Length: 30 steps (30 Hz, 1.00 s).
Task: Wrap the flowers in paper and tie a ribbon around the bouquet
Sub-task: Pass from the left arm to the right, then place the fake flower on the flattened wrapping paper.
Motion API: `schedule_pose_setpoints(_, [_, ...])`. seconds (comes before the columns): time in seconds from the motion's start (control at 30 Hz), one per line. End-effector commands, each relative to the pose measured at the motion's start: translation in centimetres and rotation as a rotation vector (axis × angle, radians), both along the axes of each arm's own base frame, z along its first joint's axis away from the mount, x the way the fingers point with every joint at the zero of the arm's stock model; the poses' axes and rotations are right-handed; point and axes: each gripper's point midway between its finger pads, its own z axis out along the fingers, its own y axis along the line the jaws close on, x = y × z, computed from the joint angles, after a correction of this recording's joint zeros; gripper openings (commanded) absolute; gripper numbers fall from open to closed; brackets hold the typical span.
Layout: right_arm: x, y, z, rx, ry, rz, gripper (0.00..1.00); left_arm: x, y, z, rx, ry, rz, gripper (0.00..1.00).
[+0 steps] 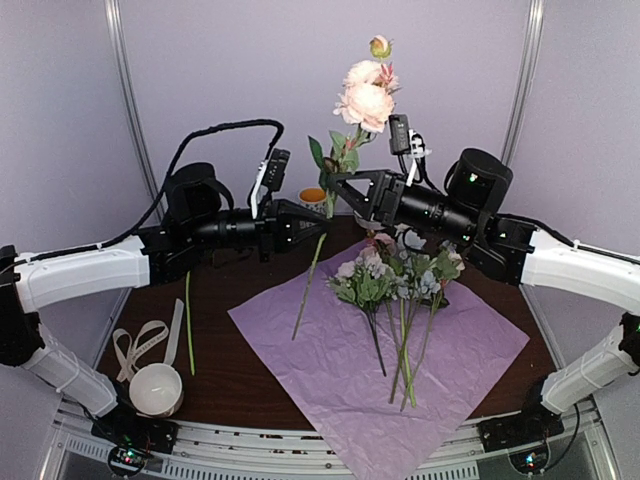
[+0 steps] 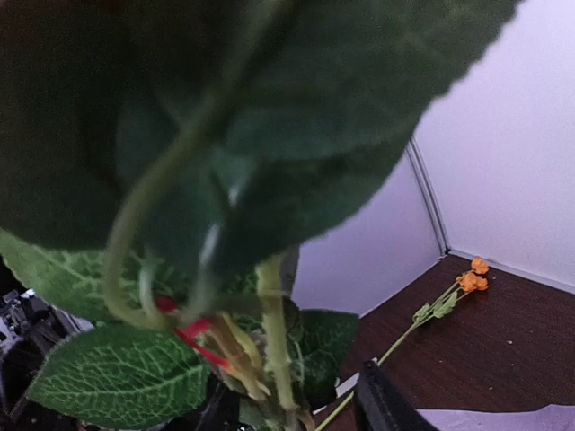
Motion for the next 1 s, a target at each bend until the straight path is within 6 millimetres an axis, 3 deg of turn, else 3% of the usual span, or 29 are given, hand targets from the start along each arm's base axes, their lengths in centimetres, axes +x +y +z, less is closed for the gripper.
schedule_pose_setpoints(0.0, [-1.0, 0.4, 1.4, 0.038, -0.025, 0.049, 0.42, -0.7, -0.5, 1.9, -0.053, -0.023, -0.051, 0.0])
schedule_pose_setpoints(0.07, [-0.8, 0.4, 1.1, 0.026, -0.011, 0.044, 0.31, -0.6, -0.6, 1.9, -0.059, -0.017, -0.055, 0.0])
schedule_pose_setpoints(0.17, [0.7, -0.2, -0.1, -0.023, 0.042, -0.03, 0.01, -0.5, -0.8, 1.8, -0.053, -0.006, -0.055, 0.0])
schedule_pose_setpoints(0.2, [1.5, -0.7, -0.5, -0.047, 0.068, -0.068, 0.0, -0.2, -0.9, 1.5, -0.044, 0.004, -0.046, 0.05])
schedule_pose_setpoints(0.27, [3.4, -2.3, -2.3, -0.116, 0.14, -0.162, 0.0, 0.6, -0.9, 0.6, -0.005, 0.033, 0.003, 0.37])
schedule_pose_setpoints(0.3, [4.4, -3.3, -3.8, -0.169, 0.19, -0.212, 0.0, 1.3, -0.7, 0.0, 0.029, 0.043, 0.038, 0.47])
schedule_pose_setpoints(0.4, [6.7, -7.1, -9.6, -0.366, 0.347, -0.378, 0.0, 4.2, 0.7, -3.6, 0.185, 0.116, 0.193, 0.56])
schedule_pose_setpoints(0.53, [6.7, -11.7, -16.7, -0.615, 0.523, -0.487, 0.0, 10.3, 6.0, -9.1, 0.361, 0.289, 0.514, 0.57])
schedule_pose_setpoints(0.6, [6.4, -13.4, -19.5, -0.678, 0.609, -0.501, 0.0, 13.7, 10.9, -12.9, 0.475, 0.399, 0.756, 0.57])
schedule_pose_setpoints(0.67, [6.6, -14.7, -21.6, -0.683, 0.679, -0.515, 0.0, 15.8, 16.0, -16.4, 0.58, 0.516, 0.953, 0.57])
schedule_pose_setpoints(0.87, [8.5, -16.5, -26.2, -0.673, 0.791, -0.549, 0.0, 17.4, 25.4, -23.7, 0.682, 0.723, 1.174, 0.57])
schedule_pose_setpoints(0.97, [9.7, -16.6, -28.0, -0.7, 0.836, -0.549, 0.01, 17.3, 27.9, -26.1, 0.738, 0.762, 1.233, 0.59])
